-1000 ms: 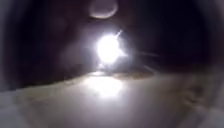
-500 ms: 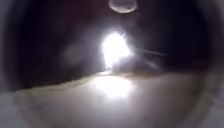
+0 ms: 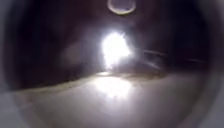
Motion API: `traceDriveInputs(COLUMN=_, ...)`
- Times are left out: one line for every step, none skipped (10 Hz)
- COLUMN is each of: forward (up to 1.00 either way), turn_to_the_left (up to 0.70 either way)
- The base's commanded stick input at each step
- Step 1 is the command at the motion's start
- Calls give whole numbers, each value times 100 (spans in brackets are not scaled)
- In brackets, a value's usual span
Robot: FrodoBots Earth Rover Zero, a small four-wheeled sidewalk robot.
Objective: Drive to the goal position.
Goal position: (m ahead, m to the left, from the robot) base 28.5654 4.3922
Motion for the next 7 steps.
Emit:
traceDriveInputs(forward=85, turn_to_the_left=0)
traceDriveInputs(forward=85, turn_to_the_left=0)
traceDriveInputs(forward=85, turn_to_the_left=0)
traceDriveInputs(forward=85, turn_to_the_left=0)
traceDriveInputs(forward=85, turn_to_the_left=0)
traceDriveInputs(forward=85, turn_to_the_left=0)
traceDriveInputs(forward=85, turn_to_the_left=0)
